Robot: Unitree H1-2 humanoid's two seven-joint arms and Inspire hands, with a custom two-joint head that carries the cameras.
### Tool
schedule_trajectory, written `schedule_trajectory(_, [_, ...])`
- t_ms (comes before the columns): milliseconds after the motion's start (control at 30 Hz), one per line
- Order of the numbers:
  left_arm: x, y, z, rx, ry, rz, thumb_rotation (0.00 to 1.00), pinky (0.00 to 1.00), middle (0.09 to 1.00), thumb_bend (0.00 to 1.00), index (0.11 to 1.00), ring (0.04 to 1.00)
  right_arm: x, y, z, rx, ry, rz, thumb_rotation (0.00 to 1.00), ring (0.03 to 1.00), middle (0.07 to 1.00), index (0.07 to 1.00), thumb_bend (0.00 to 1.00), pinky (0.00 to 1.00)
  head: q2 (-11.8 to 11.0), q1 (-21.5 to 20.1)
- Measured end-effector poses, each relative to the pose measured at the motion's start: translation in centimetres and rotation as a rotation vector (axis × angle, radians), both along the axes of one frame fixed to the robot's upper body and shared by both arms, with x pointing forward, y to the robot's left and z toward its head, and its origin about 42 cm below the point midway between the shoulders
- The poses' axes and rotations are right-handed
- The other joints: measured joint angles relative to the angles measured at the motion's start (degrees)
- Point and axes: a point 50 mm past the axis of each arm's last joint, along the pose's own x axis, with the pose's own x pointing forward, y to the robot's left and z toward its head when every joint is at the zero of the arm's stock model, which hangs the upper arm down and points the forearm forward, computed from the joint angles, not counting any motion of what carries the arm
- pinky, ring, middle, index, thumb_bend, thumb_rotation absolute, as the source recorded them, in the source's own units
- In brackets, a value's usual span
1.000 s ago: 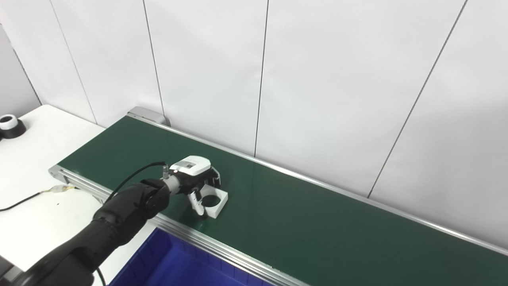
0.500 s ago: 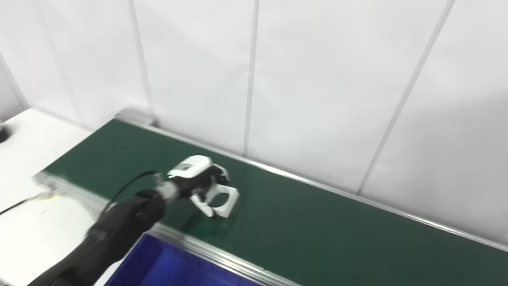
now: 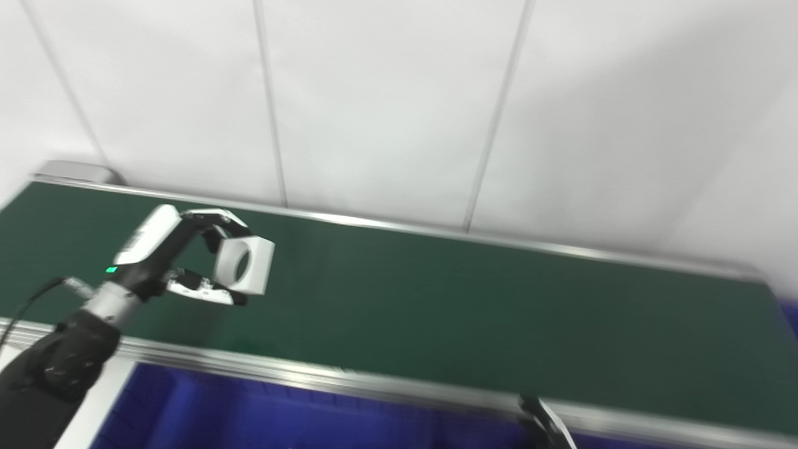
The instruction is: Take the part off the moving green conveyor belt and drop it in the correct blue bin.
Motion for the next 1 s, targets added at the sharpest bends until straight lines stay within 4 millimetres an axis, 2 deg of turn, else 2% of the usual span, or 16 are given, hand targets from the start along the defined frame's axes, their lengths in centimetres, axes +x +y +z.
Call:
schedule_trajectory(100, [-1.0,-1.5,0.1,-0.042,-0.005,-0.048,0.0,0.38,0.493,0.5,0.492,0.445,0.0,0.1,0.2,0.003,0.005,-0.001,0.46,0.724,0.79,0.802,0.68,0.67,0.9,-0.8])
schedule_trajectory(133, [-1.4,-2.1,0.0,-0.054,-0.004,-0.064,0.0,0.38,0.498,0.5,0.485,0.446,0.2,0.2,0.3,0.005,0.001,-0.001,0.45,0.719,0.788,0.801,0.68,0.67,2.2,-1.5])
schedule_trajectory(267, [-2.9,-3.6,-0.5,-0.088,0.016,-0.111,0.0,0.38,0.498,0.5,0.48,0.45,0.8,0.6,0.9,0.009,-0.015,0.004,0.47,0.716,0.786,0.801,0.69,0.67,3.9,-2.1])
schedule_trajectory(300, [-3.3,-3.8,-0.8,-0.09,0.027,-0.119,0.0,0.38,0.498,0.5,0.479,0.45,0.8,0.7,0.9,0.011,-0.012,0.009,0.46,0.714,0.783,0.8,0.69,0.67,3.9,-2.1])
schedule_trajectory(333, [-3.5,-3.8,-0.9,-0.092,0.037,-0.125,0.0,0.39,0.496,0.5,0.483,0.45,0.9,0.8,0.9,0.013,-0.01,0.012,0.46,0.713,0.781,0.798,0.69,0.67,5.4,-2.6])
schedule_trajectory(400, [-4.0,-3.7,-1.2,-0.111,0.065,-0.142,0.0,0.39,0.493,0.5,0.489,0.449,1.0,0.9,1.1,0.016,-0.013,0.012,0.46,0.713,0.782,0.797,0.69,0.66,5.4,-2.6])
schedule_trajectory(533, [-5.7,-3.5,-2.5,-0.113,0.124,-0.151,0.0,0.4,0.493,0.5,0.497,0.443,1.4,0.9,1.8,0.023,-0.033,0.012,0.44,0.712,0.779,0.797,0.69,0.66,7.0,-3.1])
schedule_trajectory(733, [-9.0,-3.7,-5.3,-0.093,0.227,-0.162,0.0,0.37,0.489,0.5,0.516,0.423,1.6,1.0,1.8,0.023,-0.028,0.012,0.46,0.713,0.773,0.795,0.7,0.66,7.5,-3.1])
schedule_trajectory(1000, [-12.9,-7.3,-7.6,-0.157,0.36,-0.233,0.0,0.39,0.487,0.5,0.514,0.426,1.3,1.3,2.1,0.033,-0.024,0.004,0.46,0.716,0.778,0.798,0.68,0.66,6.9,-2.3])
